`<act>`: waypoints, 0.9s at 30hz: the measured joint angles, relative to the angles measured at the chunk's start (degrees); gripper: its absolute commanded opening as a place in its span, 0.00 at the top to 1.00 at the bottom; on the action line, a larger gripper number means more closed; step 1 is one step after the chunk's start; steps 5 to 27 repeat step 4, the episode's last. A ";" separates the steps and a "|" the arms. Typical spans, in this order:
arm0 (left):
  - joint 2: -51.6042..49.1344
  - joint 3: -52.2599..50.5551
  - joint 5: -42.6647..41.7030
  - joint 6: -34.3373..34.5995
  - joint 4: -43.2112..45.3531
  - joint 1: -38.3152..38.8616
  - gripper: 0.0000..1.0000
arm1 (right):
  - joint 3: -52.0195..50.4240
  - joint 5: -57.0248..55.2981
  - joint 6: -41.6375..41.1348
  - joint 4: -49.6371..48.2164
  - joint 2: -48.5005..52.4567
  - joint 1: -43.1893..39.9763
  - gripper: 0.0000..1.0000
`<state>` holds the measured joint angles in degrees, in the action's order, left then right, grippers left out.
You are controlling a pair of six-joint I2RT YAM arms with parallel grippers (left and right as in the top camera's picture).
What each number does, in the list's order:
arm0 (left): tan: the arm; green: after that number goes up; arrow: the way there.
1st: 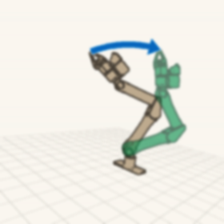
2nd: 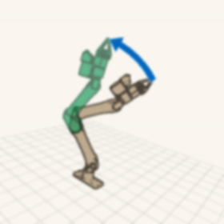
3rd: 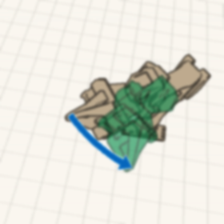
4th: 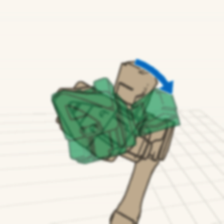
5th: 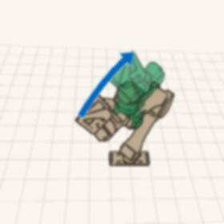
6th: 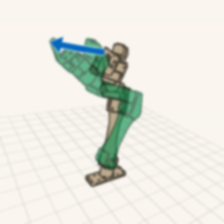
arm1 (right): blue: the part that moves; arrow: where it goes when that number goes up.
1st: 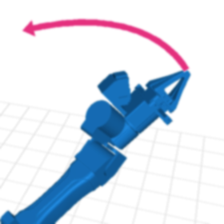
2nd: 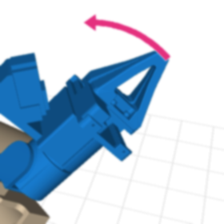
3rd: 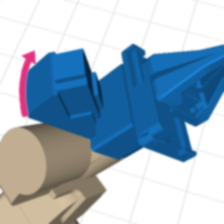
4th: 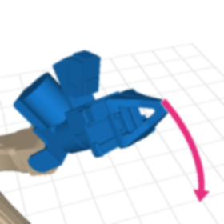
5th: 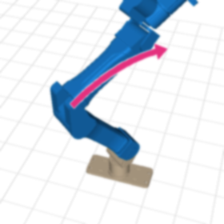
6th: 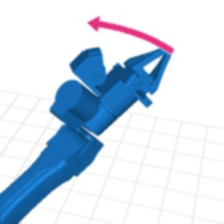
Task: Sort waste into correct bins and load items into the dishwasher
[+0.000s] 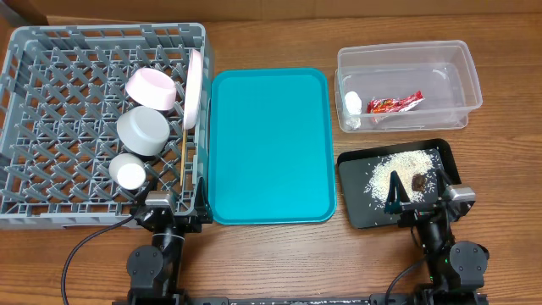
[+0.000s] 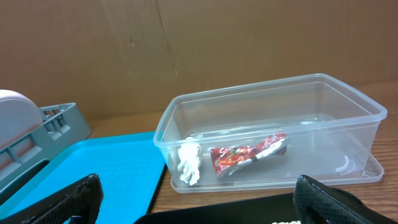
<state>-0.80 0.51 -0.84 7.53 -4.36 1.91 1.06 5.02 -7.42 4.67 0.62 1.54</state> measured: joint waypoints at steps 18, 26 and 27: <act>0.00 0.00 0.00 0.00 0.00 0.00 0.00 | 0.00 0.00 -0.04 -0.02 0.00 -0.02 0.00; 0.00 0.00 0.00 0.00 0.00 0.00 0.00 | 0.00 0.00 -0.04 -0.02 0.00 -0.02 0.00; 0.00 0.00 0.00 0.00 0.00 0.00 0.00 | 0.00 0.00 -0.04 -0.02 0.00 -0.02 0.00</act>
